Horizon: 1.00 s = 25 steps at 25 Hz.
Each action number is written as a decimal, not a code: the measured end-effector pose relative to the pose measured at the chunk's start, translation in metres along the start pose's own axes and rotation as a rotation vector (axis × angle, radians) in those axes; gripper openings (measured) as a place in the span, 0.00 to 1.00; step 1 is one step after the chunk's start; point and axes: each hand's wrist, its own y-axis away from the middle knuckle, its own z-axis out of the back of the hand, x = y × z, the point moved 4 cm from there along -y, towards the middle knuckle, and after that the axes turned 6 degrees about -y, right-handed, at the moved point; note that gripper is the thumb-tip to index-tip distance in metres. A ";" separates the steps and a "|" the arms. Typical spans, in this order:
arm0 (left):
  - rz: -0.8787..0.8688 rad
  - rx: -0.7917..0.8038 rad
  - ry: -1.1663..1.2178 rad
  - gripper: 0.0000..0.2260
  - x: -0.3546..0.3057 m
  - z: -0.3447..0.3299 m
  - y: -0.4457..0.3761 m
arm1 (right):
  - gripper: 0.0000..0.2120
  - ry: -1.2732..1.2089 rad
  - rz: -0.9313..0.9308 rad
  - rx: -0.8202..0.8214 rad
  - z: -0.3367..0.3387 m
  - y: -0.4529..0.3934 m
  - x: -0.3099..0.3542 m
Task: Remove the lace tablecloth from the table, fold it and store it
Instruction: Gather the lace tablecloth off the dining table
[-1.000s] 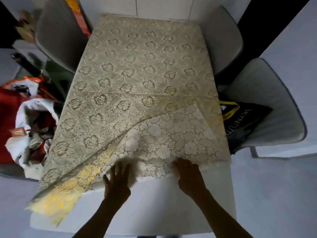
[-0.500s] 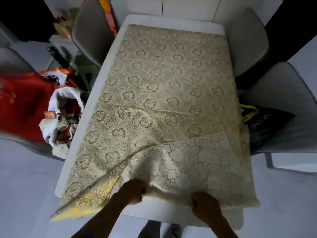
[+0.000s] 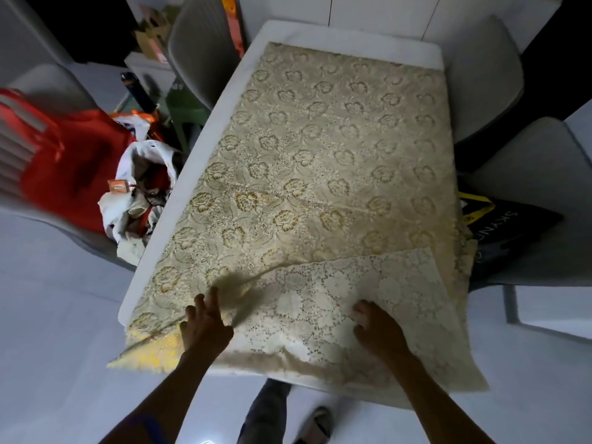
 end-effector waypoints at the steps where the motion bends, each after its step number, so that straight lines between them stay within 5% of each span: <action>1: 0.029 0.006 -0.091 0.34 0.003 0.000 -0.005 | 0.26 0.008 0.026 -0.006 0.006 -0.009 0.008; 3: 0.059 -0.006 -0.143 0.26 0.012 0.003 -0.023 | 0.36 0.075 0.066 -0.042 0.016 -0.032 0.023; 7: -0.003 -0.004 0.188 0.10 0.018 0.031 -0.063 | 0.42 0.257 0.049 -0.072 0.029 -0.082 0.047; 10: -0.259 -0.002 0.126 0.07 -0.009 0.059 -0.094 | 0.36 0.358 -0.018 -0.020 0.028 -0.101 0.041; 15: -0.489 0.296 -0.083 0.09 -0.087 0.110 -0.156 | 0.27 0.355 -0.117 0.090 0.047 -0.108 0.009; 16: -0.520 0.225 -0.092 0.08 -0.106 0.129 -0.170 | 0.26 0.269 -0.153 0.006 0.072 -0.120 0.008; 18: -0.518 -0.234 -0.034 0.07 -0.139 0.177 -0.193 | 0.26 0.038 -0.181 -0.317 0.138 -0.144 0.010; 20: -0.419 -0.449 0.013 0.28 -0.163 0.209 -0.203 | 0.37 -0.097 -0.145 -0.552 0.195 -0.158 0.019; 22: -0.474 -0.322 0.049 0.34 -0.181 0.207 -0.191 | 0.42 -0.052 -0.120 -0.538 0.213 -0.154 0.031; 25: -0.580 0.040 -0.071 0.31 -0.168 0.139 -0.146 | 0.35 -0.061 0.020 -0.338 0.164 -0.121 0.035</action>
